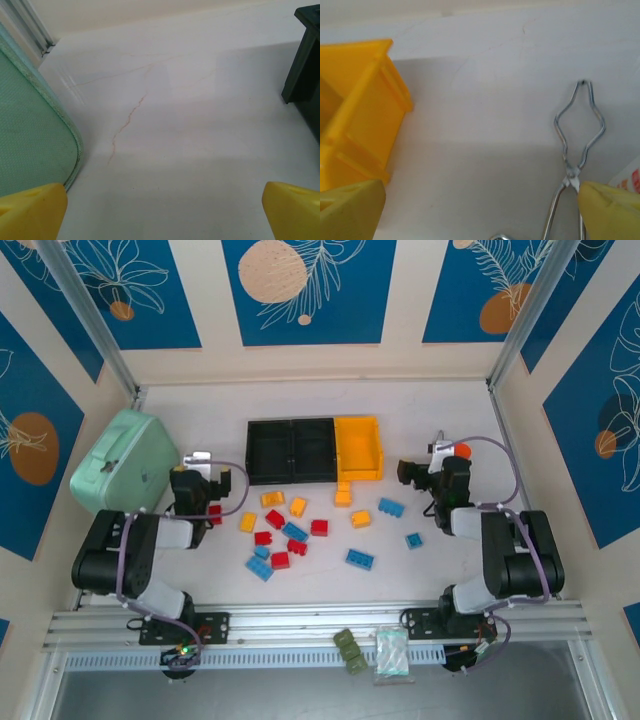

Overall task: Sort the legos into containers by color
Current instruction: Rotate the lego at the center of the table.

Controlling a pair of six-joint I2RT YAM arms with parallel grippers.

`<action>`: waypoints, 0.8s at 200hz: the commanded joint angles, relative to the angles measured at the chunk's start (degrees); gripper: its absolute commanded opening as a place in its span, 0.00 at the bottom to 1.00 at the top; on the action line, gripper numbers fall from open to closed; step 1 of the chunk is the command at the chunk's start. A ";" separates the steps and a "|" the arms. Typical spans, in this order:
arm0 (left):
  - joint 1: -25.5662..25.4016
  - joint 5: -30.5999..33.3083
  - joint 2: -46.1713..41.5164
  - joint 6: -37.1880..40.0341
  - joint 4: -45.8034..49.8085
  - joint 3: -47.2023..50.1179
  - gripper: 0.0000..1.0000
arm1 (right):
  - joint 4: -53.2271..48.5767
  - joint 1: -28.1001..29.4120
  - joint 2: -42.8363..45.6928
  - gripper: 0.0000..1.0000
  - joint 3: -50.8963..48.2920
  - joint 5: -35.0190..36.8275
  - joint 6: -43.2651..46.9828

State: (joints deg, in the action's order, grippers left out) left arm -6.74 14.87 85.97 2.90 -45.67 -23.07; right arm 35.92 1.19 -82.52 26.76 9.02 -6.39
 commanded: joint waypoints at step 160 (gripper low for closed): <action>-5.25 -37.17 -33.28 -41.30 53.73 -5.77 0.79 | -64.29 2.05 7.91 0.78 20.86 -16.53 -23.76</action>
State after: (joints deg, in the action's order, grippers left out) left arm -9.10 -16.36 57.63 -36.03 0.93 -31.33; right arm -22.61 1.37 -69.73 47.05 -6.07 -32.12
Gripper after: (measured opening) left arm 0.794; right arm 0.784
